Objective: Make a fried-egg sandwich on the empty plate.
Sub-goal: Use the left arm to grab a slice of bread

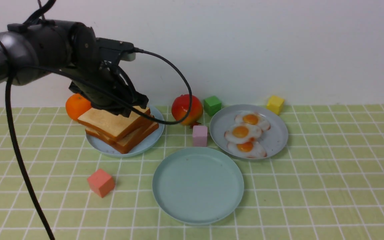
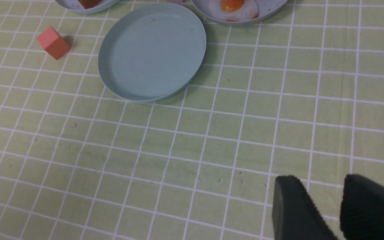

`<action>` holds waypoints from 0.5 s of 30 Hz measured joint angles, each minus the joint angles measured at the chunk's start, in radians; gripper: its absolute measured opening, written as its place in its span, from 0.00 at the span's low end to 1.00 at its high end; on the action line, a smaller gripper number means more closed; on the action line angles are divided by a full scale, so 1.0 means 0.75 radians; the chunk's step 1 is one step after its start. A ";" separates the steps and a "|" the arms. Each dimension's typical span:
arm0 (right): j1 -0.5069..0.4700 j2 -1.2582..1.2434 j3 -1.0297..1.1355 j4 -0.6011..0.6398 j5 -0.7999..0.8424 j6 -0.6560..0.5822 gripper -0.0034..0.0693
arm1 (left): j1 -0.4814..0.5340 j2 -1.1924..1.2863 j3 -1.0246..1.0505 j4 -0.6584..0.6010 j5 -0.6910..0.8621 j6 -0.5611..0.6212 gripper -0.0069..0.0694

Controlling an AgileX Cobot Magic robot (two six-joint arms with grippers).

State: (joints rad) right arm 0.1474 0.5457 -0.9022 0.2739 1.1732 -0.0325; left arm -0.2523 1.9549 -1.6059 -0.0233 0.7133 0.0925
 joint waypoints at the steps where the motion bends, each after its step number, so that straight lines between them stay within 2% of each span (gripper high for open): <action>1: 0.000 0.001 0.000 0.000 -0.004 0.000 0.38 | 0.000 0.015 -0.001 0.002 -0.015 0.038 0.45; 2: 0.000 0.002 0.000 0.000 -0.007 0.000 0.38 | 0.000 0.034 -0.001 0.003 -0.033 0.082 0.52; 6: 0.000 0.002 0.000 0.000 -0.013 -0.007 0.36 | 0.000 0.082 -0.002 0.004 -0.099 0.156 0.65; 15: 0.000 0.002 0.000 0.000 -0.013 -0.030 0.19 | -0.001 0.160 -0.003 0.075 -0.180 0.209 0.69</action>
State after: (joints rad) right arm 0.1474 0.5470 -0.9022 0.2739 1.1633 -0.0549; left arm -0.2533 2.0752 -1.6083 0.0327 0.5785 0.2493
